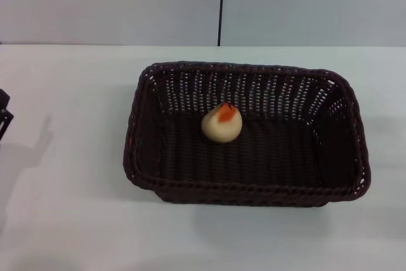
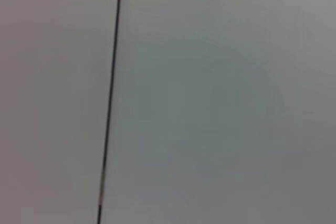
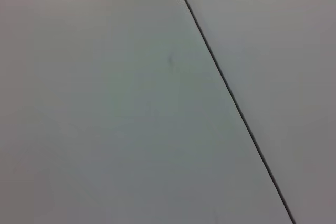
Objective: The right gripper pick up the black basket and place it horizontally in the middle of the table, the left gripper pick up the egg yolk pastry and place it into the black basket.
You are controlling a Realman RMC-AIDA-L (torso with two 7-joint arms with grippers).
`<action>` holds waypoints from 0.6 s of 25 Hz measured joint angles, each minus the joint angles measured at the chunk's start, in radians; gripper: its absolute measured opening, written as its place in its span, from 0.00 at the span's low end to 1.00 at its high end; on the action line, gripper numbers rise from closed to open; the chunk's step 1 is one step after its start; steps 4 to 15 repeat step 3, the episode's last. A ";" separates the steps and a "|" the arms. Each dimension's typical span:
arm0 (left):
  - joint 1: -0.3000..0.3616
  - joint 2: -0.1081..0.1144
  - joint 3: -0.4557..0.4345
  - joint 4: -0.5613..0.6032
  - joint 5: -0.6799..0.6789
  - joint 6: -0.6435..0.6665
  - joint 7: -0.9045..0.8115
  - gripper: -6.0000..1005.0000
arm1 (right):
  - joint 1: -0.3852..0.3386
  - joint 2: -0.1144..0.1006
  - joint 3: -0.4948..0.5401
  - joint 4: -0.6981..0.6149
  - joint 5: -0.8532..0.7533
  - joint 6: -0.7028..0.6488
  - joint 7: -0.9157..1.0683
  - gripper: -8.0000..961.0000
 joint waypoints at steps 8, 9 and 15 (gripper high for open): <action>-0.001 0.000 -0.012 0.003 0.000 -0.005 0.000 0.85 | -0.003 0.002 0.004 0.012 0.004 -0.015 -0.006 0.69; -0.001 0.000 -0.012 0.003 0.000 -0.005 0.000 0.85 | -0.003 0.002 0.004 0.012 0.004 -0.015 -0.006 0.69; -0.001 0.000 -0.012 0.003 0.000 -0.005 0.000 0.85 | -0.003 0.002 0.004 0.012 0.004 -0.015 -0.006 0.69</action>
